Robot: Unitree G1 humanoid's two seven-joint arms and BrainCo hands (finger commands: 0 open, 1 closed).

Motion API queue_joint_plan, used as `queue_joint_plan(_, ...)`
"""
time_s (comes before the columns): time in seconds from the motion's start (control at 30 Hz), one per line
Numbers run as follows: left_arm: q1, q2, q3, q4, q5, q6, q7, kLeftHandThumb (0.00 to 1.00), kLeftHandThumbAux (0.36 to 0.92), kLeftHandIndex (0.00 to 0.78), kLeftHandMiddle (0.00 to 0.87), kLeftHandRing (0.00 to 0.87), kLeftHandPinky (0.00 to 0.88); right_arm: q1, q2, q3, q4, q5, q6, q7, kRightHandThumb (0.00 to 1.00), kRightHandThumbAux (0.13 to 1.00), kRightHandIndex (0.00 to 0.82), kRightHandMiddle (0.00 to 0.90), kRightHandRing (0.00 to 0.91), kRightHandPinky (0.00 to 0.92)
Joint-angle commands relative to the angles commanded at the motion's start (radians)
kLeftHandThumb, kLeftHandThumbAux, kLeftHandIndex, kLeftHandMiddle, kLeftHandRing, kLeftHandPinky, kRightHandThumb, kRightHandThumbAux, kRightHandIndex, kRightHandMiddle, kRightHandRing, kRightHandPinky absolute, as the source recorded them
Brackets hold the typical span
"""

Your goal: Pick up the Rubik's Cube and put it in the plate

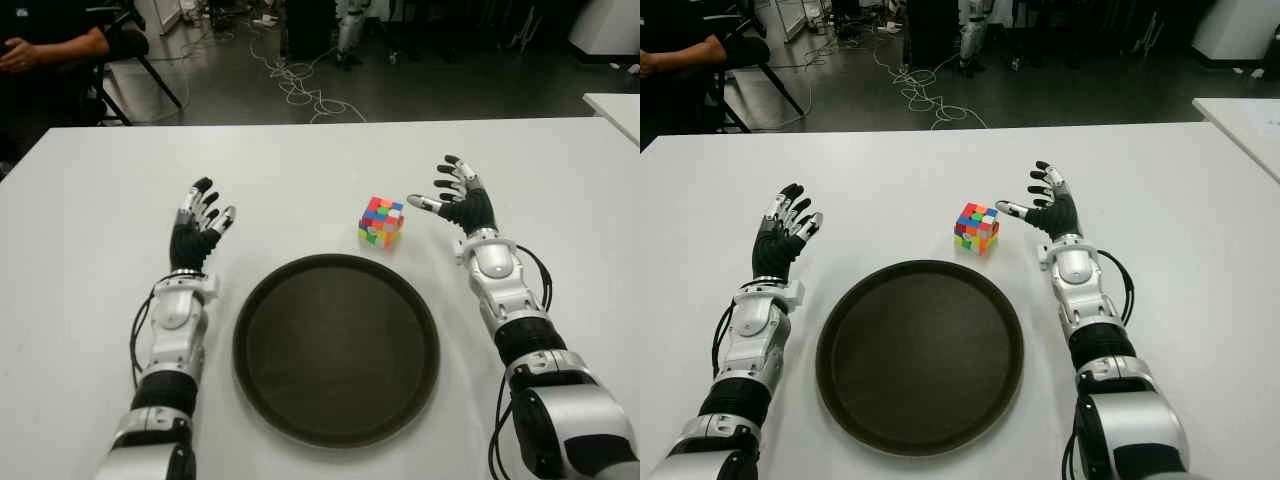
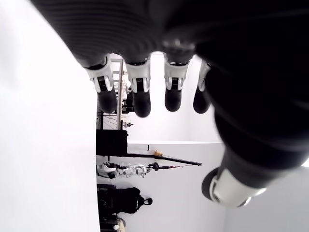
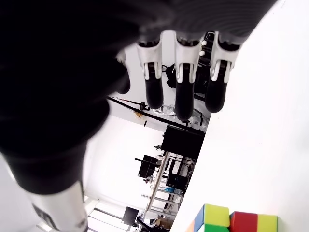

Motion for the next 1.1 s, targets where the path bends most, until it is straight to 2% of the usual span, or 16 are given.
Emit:
queue_joint_plan(0.43, -0.002, -0.002, 0.004, 0.004, -0.004, 0.003, 0.002, 0.101, 0.762, 0.044, 0.086, 0.057, 0.034, 0.0, 0.0, 0.003, -0.004, -0.006, 0.007, -0.007, 0.013, 0.816, 0.09, 0.188, 0.213, 0.246)
queue_joint_plan(1.1, 0.002, 0.001, 0.002, -0.001, -0.005, -0.002, -0.004, 0.1, 0.775, 0.041, 0.093, 0.071, 0.053, 0.002, 0.002, 0.003, -0.004, -0.004, -0.001, -0.003, 0.001, 0.813, 0.088, 0.185, 0.21, 0.237)
